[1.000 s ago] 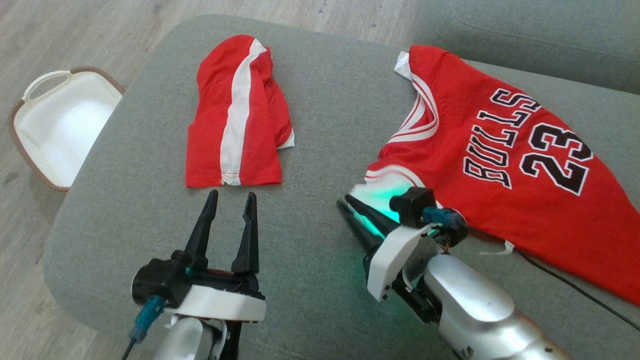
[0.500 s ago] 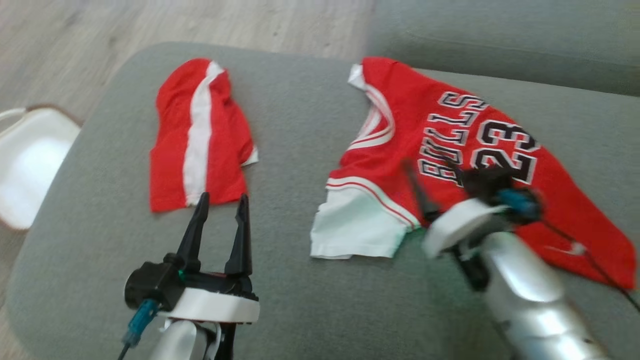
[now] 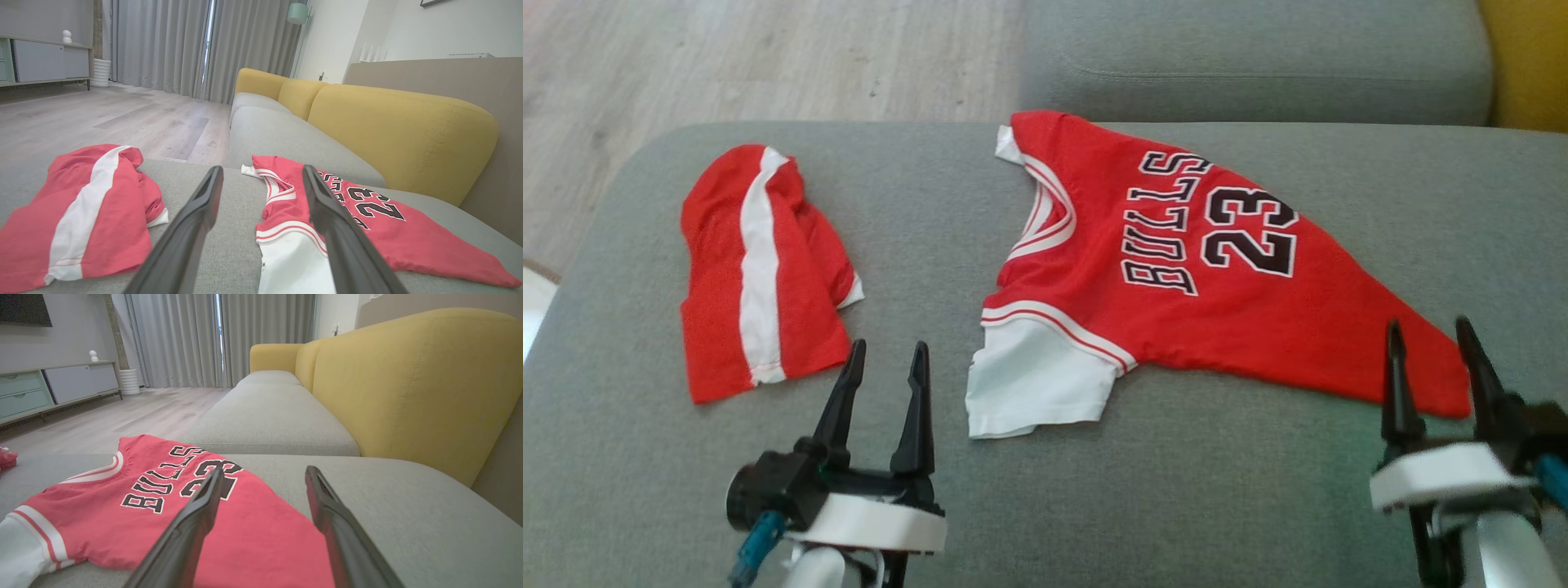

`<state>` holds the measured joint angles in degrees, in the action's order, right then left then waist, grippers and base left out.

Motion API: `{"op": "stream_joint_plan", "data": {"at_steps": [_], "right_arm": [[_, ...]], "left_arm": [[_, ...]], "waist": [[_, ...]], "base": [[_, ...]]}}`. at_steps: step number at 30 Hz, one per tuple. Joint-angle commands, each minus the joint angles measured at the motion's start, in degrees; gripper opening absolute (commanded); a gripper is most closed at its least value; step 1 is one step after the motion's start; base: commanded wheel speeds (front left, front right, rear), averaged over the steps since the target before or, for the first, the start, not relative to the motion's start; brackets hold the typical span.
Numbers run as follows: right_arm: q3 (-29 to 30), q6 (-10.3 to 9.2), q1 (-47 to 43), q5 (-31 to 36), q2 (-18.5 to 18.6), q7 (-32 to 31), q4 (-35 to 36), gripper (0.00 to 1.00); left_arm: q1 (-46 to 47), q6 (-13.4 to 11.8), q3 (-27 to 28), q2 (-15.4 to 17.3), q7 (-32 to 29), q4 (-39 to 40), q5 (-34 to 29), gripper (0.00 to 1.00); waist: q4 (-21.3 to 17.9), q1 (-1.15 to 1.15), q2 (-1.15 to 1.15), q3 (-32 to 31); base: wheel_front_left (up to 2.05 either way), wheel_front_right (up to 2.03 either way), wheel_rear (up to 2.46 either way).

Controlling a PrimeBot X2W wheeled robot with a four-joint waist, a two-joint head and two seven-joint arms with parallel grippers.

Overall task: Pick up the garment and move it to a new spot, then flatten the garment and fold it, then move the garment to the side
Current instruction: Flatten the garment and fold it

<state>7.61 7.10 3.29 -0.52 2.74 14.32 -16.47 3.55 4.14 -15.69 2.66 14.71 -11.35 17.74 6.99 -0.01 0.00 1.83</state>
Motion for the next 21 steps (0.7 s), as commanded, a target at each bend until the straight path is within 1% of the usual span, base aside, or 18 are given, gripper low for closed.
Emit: {"op": "stream_joint_plan", "data": {"at_steps": [1,5,12,18,21], "right_arm": [[-1.5,0.39,0.0,-0.7,0.2,0.7,2.2,1.00],[-2.2,0.39,-2.5,-2.4,0.2,0.7,3.6,1.00],[-2.1,0.39,-2.6,-3.1,0.1,0.7,4.2,1.00],[-1.8,0.39,-2.3,-3.6,0.1,0.7,3.8,1.00],[-2.1,0.39,-2.1,-3.8,0.1,0.7,3.7,1.00]], "left_arm": [[0.8,0.4,1.5,0.2,0.3,1.5,0.0,1.00],[0.6,0.4,1.3,0.2,0.3,1.1,0.4,1.00],[0.9,0.7,0.4,0.2,0.3,-0.1,0.2,1.00],[1.5,1.5,-0.8,0.2,0.3,-2.9,0.0,1.00],[1.9,2.0,-2.5,0.2,0.3,-6.2,0.0,1.00]], "waist": [[-0.7,0.01,0.00,-0.2],[-1.2,0.01,0.00,-0.3],[-1.4,0.01,0.00,0.1],[-1.2,0.01,0.00,0.0],[-1.3,0.01,0.00,0.1]], "base": [[0.00,0.00,0.00],[0.00,0.00,0.00],[0.00,0.00,0.00],[0.00,0.00,0.00],[0.00,0.00,0.00]]}}
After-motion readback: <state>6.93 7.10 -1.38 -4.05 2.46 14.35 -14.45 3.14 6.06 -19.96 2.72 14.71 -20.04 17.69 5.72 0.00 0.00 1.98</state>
